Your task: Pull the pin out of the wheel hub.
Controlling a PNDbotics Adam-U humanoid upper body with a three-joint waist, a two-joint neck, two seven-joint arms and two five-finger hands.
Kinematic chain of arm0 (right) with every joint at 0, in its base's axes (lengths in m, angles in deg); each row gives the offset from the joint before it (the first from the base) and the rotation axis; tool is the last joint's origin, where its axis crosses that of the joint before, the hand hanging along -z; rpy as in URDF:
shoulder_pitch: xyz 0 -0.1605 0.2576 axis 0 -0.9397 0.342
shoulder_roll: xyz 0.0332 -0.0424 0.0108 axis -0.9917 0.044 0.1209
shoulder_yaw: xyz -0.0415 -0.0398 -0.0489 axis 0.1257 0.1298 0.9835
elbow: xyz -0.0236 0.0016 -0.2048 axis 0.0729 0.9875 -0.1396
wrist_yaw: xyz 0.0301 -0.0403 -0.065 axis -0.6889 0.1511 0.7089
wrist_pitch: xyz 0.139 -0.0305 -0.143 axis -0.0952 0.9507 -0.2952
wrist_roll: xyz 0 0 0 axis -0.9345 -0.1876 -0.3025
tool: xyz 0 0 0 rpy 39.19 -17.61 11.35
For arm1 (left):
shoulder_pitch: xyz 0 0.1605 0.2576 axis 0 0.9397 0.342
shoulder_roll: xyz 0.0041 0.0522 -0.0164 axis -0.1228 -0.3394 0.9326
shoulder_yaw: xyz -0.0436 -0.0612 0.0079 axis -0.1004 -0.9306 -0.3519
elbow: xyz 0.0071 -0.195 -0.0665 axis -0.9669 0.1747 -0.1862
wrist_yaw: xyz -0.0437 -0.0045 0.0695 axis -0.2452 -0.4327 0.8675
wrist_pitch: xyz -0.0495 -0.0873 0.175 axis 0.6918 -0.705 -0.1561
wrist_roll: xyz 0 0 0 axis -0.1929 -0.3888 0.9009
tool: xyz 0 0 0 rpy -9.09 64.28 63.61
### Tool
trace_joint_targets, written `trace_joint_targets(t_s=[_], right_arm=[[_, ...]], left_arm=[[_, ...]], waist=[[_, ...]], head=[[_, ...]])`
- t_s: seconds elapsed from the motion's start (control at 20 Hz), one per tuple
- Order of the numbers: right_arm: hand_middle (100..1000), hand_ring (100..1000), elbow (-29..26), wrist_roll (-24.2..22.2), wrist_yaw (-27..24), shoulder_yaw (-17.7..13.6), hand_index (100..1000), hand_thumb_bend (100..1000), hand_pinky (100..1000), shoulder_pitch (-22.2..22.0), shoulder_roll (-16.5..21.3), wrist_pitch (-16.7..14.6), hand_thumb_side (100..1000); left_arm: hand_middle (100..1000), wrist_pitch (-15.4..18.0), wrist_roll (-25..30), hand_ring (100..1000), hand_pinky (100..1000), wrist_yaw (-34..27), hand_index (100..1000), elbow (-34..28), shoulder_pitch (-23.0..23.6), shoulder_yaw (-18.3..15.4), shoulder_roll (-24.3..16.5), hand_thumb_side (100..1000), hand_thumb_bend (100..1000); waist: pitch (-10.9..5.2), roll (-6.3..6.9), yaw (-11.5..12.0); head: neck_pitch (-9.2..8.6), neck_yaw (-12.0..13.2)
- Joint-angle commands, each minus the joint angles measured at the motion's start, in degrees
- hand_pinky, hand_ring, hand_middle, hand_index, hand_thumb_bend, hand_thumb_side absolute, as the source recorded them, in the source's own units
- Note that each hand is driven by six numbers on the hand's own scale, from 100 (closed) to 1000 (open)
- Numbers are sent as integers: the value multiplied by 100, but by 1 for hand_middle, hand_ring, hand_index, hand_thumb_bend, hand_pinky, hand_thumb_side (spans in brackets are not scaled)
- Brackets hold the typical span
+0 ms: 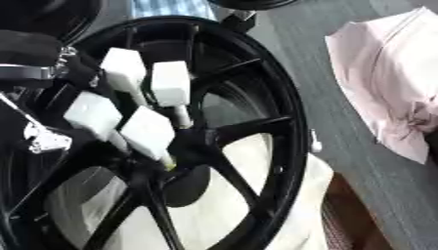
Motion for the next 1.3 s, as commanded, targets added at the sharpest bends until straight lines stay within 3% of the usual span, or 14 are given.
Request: trace_joint_targets(t_s=[0.05,0.25,0.65,0.9,1.3], right_arm=[[695,795,-125,25,-38,-16,768,100,791,71,92,3,509],[695,796,-128,32,-47,-9,768,100,791,71,95,9,511],[695,796,-137,56,-62,-18,768,100,791,75,94,3,516],[695,797,-137,70,-60,-26,769,100,791,66,111,5,517],[695,797,-137,114,-60,-52,768,100,791,44,136,11,515]], left_arm=[[581,-2,-5,577,668,-14,767,42,-100,-57,-88,415,161],[476,-85,-286,486,612,-100,668,67,-123,-76,-61,405,110],[240,-244,-995,291,498,71,431,60,-125,-96,-65,256,100],[212,-156,-1083,269,501,211,403,-82,-23,-235,-152,222,100],[174,-153,-1261,235,505,116,376,-307,150,-814,-281,152,100]], waist=[[-109,-52,0],[-119,-52,7],[-142,-47,23],[-164,-37,52],[-228,-19,122]], head=[[-84,5],[-82,-2],[-82,-30],[-67,-61],[-28,-112]])
